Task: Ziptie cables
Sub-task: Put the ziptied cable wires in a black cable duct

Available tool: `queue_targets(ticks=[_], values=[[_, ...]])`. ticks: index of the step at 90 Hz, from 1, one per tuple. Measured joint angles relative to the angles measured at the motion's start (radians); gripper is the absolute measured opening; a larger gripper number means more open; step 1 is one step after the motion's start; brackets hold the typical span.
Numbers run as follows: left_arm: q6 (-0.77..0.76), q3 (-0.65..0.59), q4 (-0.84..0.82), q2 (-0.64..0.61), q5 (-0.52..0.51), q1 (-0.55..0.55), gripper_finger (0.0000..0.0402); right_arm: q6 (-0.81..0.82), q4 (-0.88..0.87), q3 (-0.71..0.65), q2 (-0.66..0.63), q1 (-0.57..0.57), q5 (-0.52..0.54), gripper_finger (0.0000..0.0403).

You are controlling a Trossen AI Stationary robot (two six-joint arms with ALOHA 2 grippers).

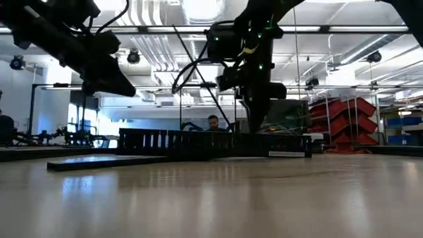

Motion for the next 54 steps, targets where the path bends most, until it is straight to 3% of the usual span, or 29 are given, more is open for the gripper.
queue_targets(ticks=[28, 41, 54], values=[[0.013, 0.009, 0.005, 0.013, -0.001, 0.000, 0.0062, 0.081, -0.024, 0.000, 0.006, -0.001, -0.006, 0.0000], [0.013, 0.009, 0.008, 0.016, -0.002, 0.000, 0.0063, 0.083, -0.024, 0.000, 0.026, -0.018, -0.106, 0.0000], [0.013, 0.009, 0.011, 0.016, -0.002, 0.000, 0.0066, 0.079, 0.009, -0.001, 0.032, -0.019, -0.072, 0.0000]])
